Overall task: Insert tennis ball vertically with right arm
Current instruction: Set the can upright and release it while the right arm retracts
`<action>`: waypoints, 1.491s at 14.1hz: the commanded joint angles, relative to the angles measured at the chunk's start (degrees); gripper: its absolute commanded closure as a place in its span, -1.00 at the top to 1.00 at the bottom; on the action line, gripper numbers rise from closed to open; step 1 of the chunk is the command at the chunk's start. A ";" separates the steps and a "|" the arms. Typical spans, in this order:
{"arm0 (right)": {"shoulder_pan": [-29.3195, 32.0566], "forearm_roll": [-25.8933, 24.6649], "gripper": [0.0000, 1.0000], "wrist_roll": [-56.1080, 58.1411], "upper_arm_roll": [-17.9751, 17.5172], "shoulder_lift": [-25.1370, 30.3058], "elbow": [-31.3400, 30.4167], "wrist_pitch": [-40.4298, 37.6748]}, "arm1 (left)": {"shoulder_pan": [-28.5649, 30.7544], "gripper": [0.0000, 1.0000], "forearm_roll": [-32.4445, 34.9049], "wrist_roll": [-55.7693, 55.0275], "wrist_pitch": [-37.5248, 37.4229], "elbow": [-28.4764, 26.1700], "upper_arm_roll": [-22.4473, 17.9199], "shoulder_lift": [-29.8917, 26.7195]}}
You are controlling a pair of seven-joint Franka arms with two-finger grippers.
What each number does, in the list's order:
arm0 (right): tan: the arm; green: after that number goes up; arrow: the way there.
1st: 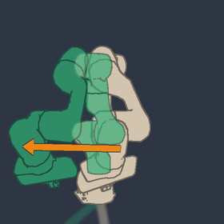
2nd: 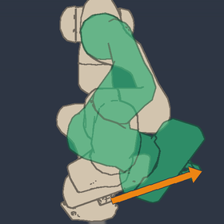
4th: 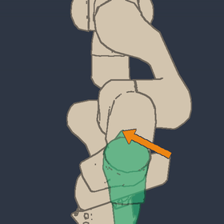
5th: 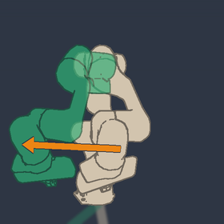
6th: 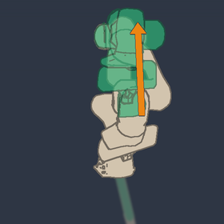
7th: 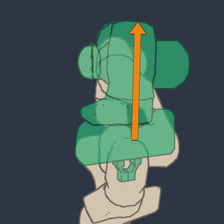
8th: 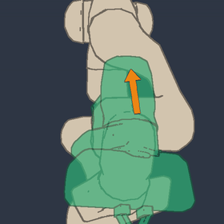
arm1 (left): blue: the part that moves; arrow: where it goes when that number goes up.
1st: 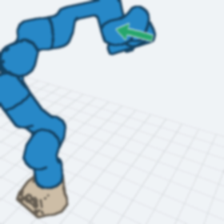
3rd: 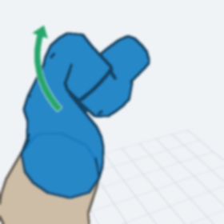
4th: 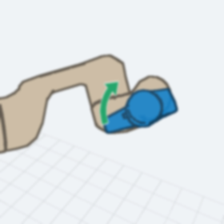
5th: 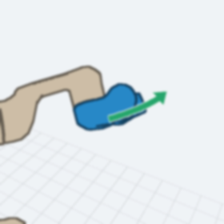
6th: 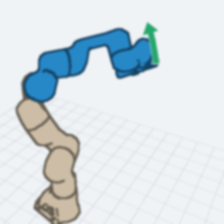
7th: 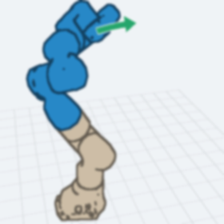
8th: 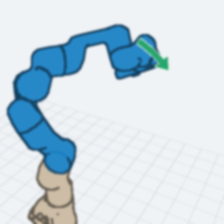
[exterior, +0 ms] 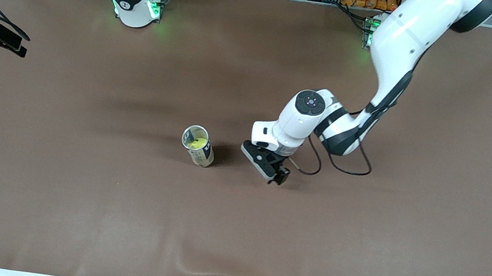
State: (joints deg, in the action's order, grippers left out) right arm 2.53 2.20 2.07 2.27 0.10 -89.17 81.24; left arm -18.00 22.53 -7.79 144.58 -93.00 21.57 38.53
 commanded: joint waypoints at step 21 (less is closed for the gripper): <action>0.55 -1.32 1.00 -5.59 -1.04 0.69 3.57 -0.73 | 18.52 1.00 -18.66 -0.56 -55.00 8.78 -0.30 -33.60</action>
State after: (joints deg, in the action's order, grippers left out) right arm 3.01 1.11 -2.44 1.27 0.12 -86.05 81.37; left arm -1.07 4.85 -8.35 93.21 -87.48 21.05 5.09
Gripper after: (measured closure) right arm 0.000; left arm 0.000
